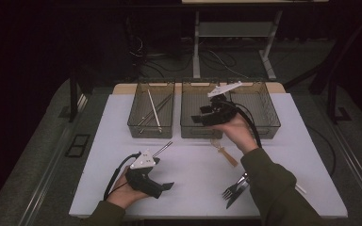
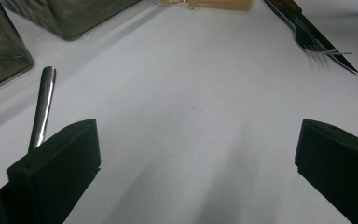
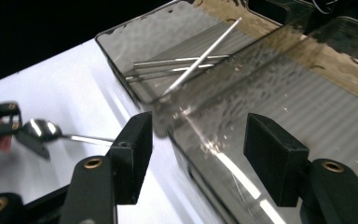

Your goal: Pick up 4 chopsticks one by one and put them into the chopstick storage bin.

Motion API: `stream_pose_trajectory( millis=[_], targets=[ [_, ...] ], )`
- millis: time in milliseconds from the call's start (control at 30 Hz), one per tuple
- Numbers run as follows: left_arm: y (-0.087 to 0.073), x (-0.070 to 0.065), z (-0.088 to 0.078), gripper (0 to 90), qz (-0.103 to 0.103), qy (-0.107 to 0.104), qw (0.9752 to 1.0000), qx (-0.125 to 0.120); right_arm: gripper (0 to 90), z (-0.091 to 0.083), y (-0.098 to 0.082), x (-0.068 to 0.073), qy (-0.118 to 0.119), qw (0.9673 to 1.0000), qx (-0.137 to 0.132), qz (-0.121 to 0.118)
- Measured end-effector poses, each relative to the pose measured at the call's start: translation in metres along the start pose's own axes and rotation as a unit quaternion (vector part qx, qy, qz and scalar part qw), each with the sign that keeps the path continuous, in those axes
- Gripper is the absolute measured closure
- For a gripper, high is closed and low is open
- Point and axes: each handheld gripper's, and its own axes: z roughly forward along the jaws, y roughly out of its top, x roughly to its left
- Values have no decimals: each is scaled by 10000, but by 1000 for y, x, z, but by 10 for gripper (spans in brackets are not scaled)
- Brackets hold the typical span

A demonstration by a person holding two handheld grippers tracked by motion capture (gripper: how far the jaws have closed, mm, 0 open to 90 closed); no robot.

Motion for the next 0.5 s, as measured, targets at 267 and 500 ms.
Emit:
stream_pose_trajectory(
  millis=[267, 500],
  targets=[
    [-1, 2, -1, 0, -72, 30, 10000, -36, 411, -34, -26, -6, -78, 10000, -49, 30],
    [-1, 4, -1, 0, 46, 45, 10000, 39, 409, -57, -54, -7, -84, 9998, -148, 86]
  ],
)
